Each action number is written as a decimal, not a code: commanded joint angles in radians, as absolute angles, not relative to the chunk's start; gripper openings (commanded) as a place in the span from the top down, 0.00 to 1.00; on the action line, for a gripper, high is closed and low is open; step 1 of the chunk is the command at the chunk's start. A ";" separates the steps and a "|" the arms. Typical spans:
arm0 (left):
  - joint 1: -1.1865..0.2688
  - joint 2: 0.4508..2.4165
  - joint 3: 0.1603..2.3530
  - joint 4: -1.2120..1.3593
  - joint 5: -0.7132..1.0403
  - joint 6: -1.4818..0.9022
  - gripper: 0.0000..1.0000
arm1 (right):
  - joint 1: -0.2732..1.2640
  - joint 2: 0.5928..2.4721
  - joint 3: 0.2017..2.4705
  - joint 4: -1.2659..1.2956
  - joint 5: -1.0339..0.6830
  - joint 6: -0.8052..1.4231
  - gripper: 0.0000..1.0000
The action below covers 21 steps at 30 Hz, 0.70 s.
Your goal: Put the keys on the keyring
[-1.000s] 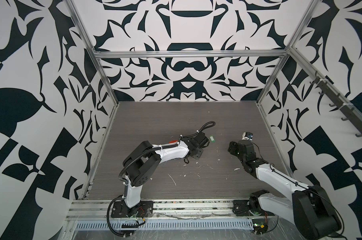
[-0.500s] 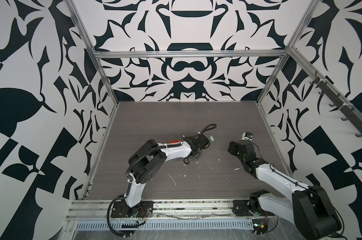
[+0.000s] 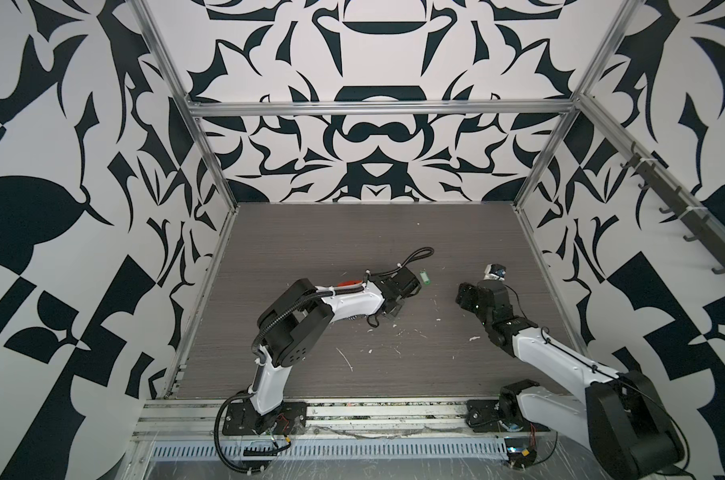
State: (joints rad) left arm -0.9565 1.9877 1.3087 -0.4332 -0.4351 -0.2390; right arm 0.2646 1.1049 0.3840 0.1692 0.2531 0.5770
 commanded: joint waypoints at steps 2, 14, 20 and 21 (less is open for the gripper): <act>-0.957 2.003 1.334 -0.466 -0.462 -0.255 0.88 | 0.267 1.084 0.408 0.177 0.250 0.587 0.27; -0.957 1.971 1.341 -0.496 -0.497 -0.259 1.00 | 0.267 1.082 0.413 0.176 0.238 0.584 0.27; -0.912 1.894 1.313 -0.483 -0.383 -0.236 1.00 | 0.267 1.079 0.416 0.171 0.236 0.578 0.27; -0.898 1.878 1.303 -0.473 -0.353 -0.230 1.00 | 0.267 1.080 0.416 0.170 0.236 0.577 0.27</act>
